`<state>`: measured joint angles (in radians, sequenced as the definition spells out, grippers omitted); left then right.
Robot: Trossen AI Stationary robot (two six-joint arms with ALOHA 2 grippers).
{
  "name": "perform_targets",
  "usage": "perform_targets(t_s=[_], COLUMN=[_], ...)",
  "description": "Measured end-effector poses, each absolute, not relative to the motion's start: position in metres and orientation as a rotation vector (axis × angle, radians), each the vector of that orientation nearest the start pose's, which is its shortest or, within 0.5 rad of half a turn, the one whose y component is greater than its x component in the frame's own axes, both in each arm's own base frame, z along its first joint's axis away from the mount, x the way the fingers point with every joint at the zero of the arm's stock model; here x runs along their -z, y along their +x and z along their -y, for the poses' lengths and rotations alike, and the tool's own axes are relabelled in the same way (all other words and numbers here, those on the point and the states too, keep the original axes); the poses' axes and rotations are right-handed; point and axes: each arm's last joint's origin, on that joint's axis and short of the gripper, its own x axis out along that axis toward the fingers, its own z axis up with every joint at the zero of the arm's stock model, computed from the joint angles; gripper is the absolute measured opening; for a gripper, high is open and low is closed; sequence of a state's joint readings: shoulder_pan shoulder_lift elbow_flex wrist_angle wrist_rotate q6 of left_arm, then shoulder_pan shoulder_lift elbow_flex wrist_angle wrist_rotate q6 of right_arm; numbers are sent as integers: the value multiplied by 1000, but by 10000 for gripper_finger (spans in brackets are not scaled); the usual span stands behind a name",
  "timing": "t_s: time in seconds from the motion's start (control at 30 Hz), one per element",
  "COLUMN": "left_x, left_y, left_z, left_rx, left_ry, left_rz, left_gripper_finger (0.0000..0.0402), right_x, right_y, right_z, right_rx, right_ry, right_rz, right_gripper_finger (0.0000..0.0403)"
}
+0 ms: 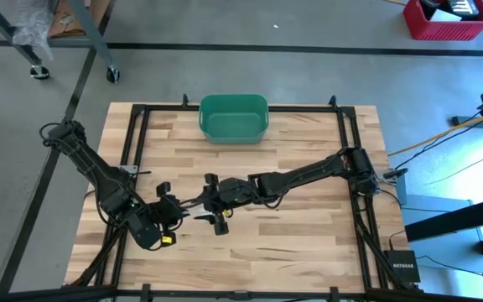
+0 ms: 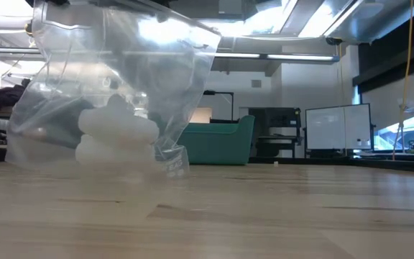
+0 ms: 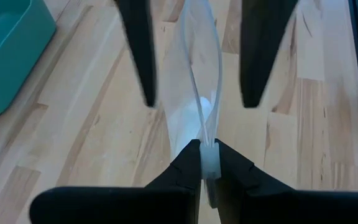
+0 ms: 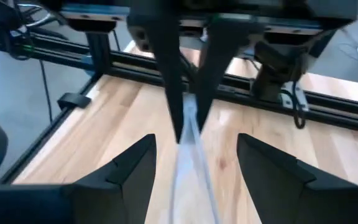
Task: Roll bandage
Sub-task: Close the transparent zip bag
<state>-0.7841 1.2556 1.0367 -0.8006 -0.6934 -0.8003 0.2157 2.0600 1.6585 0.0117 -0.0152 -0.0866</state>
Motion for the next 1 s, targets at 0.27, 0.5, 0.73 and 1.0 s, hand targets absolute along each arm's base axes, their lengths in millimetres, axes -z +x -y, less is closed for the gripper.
perform_targets(t_s=[0.27,0.5,0.73,1.0], left_x=[-283,-283,-292,-279], left_y=[181,181,172,139], left_z=[155,155,152,161], left_rx=[-210,-227,-192,-294], left_ry=[-78,-119,-219,-152], left_rz=[-713,-710,-720,-537], left_gripper_finger=[21,22,75,106], right_x=[-255,-254,-256,-258], right_y=[469,469,468,468], right_z=[-104,-101,-101,-100], right_rx=[-264,-203,-176,-173], right_ry=[-127,-177,-199,-192], right_rz=[-433,-440,-439,-433], right_gripper_finger=[201,30,8,5])
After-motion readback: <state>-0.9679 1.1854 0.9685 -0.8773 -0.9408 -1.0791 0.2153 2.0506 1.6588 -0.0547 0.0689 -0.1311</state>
